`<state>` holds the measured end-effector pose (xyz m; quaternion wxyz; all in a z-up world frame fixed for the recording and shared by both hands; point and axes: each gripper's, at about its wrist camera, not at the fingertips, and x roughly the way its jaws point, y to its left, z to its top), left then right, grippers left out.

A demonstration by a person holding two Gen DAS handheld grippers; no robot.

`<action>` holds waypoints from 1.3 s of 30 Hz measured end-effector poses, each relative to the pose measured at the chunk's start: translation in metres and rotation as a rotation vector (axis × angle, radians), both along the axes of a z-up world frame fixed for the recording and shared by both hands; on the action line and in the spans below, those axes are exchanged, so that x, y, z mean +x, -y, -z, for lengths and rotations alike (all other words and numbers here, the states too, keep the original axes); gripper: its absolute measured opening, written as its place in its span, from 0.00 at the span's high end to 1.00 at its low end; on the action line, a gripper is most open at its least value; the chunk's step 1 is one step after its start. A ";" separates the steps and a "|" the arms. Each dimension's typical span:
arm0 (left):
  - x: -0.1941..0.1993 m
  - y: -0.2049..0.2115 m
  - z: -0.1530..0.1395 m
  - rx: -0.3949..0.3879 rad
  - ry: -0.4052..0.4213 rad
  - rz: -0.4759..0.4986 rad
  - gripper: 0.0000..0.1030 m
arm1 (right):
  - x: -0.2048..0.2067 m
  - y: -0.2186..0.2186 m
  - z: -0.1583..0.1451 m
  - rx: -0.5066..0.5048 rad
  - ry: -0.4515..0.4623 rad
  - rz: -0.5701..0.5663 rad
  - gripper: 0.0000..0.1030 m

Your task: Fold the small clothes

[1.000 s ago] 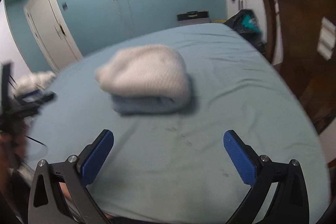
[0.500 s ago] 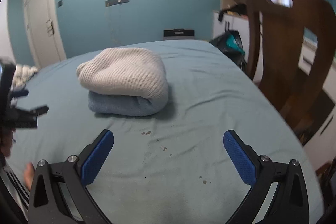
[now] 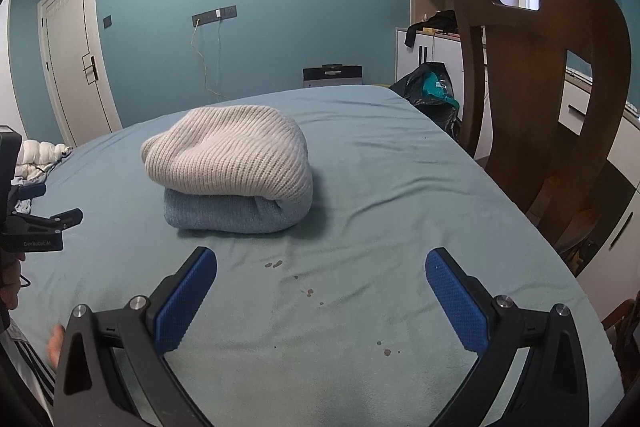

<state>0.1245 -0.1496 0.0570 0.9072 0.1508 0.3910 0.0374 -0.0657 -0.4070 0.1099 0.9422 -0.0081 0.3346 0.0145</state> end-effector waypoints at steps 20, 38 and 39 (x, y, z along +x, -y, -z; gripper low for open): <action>-0.002 0.005 0.005 0.021 -0.007 0.014 0.00 | 0.000 0.003 0.000 0.023 -0.023 0.002 0.01; -0.002 0.006 0.002 -0.004 -0.010 0.034 0.00 | 0.003 0.005 0.001 0.002 -0.048 -0.008 0.01; -0.001 0.005 0.002 -0.008 -0.013 0.033 0.00 | 0.003 0.005 0.001 0.002 -0.050 -0.008 0.01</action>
